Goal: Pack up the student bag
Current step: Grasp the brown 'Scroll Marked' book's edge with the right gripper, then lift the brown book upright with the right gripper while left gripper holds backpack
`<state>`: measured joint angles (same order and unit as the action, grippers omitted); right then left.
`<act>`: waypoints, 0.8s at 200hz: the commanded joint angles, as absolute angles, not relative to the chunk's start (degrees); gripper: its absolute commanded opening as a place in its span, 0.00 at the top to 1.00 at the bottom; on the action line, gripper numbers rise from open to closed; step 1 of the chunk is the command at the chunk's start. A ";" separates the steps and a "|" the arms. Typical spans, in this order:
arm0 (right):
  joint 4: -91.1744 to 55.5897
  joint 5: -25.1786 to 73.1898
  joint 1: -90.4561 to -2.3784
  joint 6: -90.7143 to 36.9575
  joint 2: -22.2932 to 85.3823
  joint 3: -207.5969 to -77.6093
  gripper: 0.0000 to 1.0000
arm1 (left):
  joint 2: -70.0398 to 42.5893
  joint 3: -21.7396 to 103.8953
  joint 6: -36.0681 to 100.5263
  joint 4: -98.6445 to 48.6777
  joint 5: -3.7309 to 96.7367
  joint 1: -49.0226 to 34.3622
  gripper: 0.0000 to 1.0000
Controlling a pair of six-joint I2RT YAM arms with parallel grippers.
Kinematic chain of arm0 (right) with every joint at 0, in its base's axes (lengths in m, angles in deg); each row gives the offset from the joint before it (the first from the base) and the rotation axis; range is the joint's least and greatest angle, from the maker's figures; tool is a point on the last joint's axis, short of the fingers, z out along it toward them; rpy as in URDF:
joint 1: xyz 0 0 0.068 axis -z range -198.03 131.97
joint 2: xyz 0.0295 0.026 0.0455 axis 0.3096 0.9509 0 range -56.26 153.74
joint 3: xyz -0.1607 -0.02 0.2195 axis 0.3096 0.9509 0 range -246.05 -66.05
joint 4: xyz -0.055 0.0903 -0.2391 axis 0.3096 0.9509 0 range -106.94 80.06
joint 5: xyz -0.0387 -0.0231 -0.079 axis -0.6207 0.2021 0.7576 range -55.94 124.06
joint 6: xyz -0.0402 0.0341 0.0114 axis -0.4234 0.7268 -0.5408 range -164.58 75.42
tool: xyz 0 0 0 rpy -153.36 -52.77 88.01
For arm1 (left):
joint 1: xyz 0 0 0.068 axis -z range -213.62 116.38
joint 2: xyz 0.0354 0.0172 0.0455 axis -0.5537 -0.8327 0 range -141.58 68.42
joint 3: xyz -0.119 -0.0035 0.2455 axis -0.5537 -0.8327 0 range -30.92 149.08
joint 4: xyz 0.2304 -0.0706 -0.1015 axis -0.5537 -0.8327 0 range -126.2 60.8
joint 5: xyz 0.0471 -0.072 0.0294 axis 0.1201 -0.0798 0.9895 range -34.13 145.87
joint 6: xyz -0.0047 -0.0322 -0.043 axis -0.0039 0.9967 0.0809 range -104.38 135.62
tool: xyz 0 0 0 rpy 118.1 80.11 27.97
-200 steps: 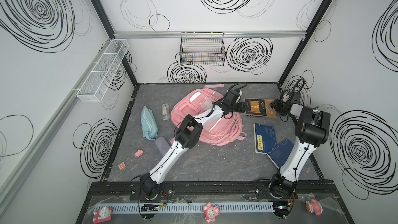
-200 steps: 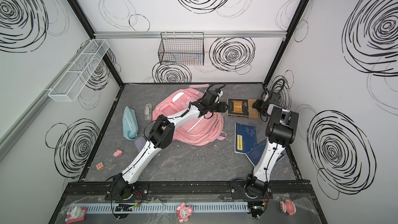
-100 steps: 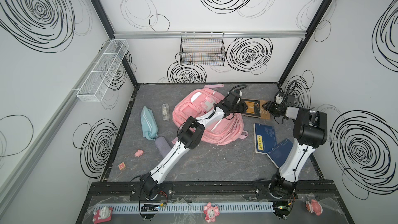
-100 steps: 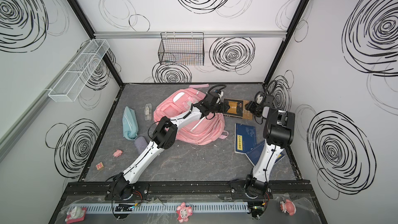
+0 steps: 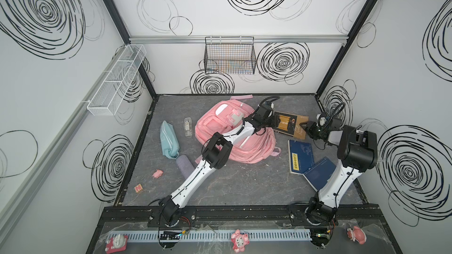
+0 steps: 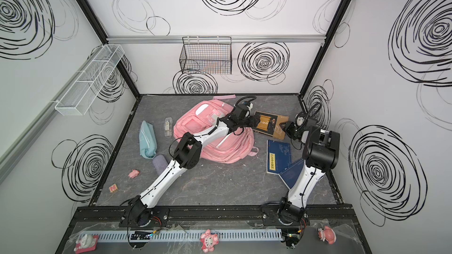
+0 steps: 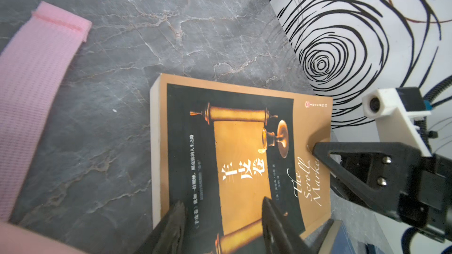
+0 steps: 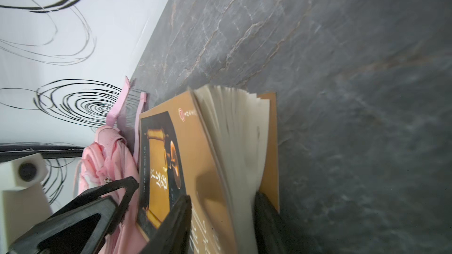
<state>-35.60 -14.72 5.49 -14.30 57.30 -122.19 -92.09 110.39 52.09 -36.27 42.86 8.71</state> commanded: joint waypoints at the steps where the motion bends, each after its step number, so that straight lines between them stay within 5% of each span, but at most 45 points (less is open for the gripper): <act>1: -40.96 -29.43 2.79 -8.06 52.43 -119.63 0.61 | -97.86 109.34 52.75 -38.38 41.44 9.62 0.46; 101: -31.21 -22.65 4.84 -11.60 42.69 -119.78 0.98 | -88.22 106.88 52.07 -35.41 37.94 10.33 0.47; 160: -24.25 -19.26 6.05 -11.83 33.44 -121.75 1.00 | -67.49 99.96 41.77 -43.48 41.66 10.51 0.45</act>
<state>-26.55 -19.20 5.91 -11.43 38.57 -119.17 -81.07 103.62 48.11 -40.56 39.75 10.00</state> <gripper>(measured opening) 0.161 0.547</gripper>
